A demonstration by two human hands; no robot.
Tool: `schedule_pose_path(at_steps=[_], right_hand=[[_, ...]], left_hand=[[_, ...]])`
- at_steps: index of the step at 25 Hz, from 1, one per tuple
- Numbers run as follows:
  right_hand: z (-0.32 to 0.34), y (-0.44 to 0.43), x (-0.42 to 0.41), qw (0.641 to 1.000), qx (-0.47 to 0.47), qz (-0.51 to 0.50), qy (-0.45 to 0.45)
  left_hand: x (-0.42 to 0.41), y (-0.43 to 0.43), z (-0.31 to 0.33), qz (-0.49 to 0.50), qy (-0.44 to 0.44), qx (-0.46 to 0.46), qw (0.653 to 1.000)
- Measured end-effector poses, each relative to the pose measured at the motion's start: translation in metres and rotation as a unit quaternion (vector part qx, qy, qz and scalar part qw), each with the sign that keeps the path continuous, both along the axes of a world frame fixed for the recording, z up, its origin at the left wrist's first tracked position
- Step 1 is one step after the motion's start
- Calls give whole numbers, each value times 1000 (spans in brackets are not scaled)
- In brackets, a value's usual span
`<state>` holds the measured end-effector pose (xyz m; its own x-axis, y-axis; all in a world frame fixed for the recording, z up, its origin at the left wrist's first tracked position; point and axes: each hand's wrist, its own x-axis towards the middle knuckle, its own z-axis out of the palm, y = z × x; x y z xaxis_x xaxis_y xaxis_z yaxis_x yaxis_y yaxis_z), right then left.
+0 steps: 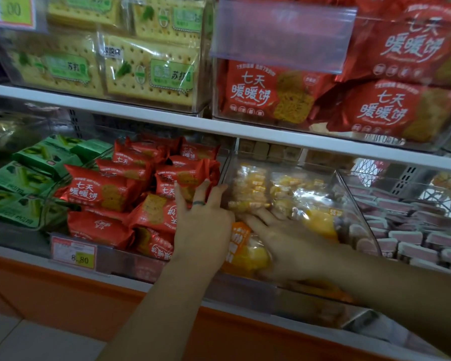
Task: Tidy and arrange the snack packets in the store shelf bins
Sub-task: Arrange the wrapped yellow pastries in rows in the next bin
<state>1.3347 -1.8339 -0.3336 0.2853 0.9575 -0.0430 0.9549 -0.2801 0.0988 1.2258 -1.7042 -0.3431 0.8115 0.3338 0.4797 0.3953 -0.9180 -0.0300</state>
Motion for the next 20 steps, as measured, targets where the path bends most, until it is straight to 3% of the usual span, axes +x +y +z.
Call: schedule_pose_path(at_steps=[10,14,17,20], right_hand=[[7,-5,5,999,21,-11,-25],[21,-31,-6,990,124,-57,-42],[32,-50,-14,939,302,-124,106],[39,-61,-30,861,442,-135,212]], left_hand=[[-16,-5,0,-26,0,-64,998],[-25,-10,14,-83,-76,-122,986],[-32,-18,29,-120,-144,-231,955],[-45,-22,41,-158,-118,-306,931]])
